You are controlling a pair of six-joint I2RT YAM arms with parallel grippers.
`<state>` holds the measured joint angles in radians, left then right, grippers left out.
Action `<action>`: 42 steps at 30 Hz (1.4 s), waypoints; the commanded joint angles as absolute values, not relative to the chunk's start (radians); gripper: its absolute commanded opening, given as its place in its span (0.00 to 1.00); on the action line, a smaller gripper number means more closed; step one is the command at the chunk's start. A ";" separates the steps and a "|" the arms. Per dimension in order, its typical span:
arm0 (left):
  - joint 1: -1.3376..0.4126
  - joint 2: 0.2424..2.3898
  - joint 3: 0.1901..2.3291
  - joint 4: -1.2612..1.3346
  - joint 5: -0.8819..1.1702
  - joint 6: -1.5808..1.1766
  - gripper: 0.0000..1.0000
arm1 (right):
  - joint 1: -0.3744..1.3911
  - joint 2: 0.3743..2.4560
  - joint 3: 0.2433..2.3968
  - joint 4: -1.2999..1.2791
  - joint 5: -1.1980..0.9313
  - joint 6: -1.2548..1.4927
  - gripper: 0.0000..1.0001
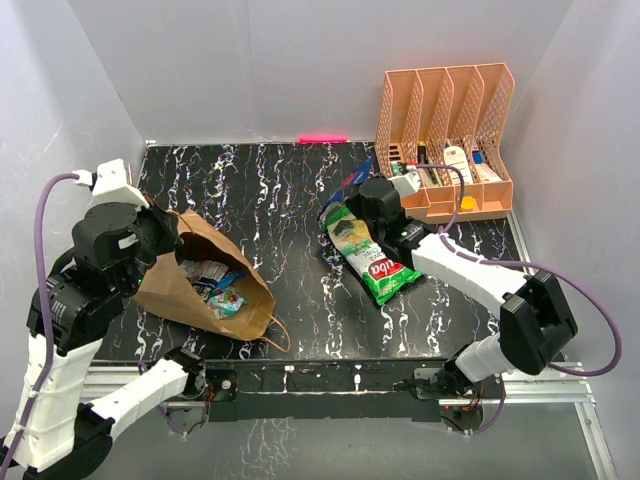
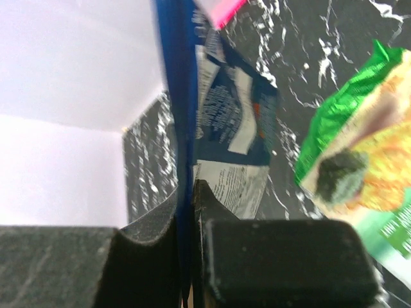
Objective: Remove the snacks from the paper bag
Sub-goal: Place the snack at the center of the board.
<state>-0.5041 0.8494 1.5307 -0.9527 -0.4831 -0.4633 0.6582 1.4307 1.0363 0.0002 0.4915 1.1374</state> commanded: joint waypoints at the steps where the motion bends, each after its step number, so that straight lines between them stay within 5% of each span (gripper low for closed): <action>1: -0.508 0.848 1.602 -0.908 -0.487 -0.449 0.00 | 0.604 1.468 1.031 0.217 0.571 1.260 0.07; 11: -0.508 0.830 1.555 -0.899 -0.442 -0.458 0.00 | 0.604 1.511 0.691 0.194 0.693 1.565 0.07; 22: -0.507 0.829 1.532 -0.880 -0.418 -0.463 0.00 | 0.611 1.440 0.545 0.098 0.715 1.651 0.08; 27: -0.508 0.821 1.530 -0.880 -0.417 -0.463 0.00 | 0.612 1.336 0.502 0.018 0.634 1.621 0.40; 31: -0.508 0.809 1.526 -0.887 -0.423 -0.459 0.00 | 0.613 1.095 0.423 -0.021 0.468 1.365 0.57; 37: -0.508 0.812 1.527 -0.876 -0.412 -0.462 0.00 | 0.613 0.726 0.421 -0.316 0.123 1.019 0.69; 42: -0.508 0.800 1.492 -0.842 -0.397 -0.478 0.00 | 0.627 0.719 0.463 -0.264 -0.276 0.729 0.71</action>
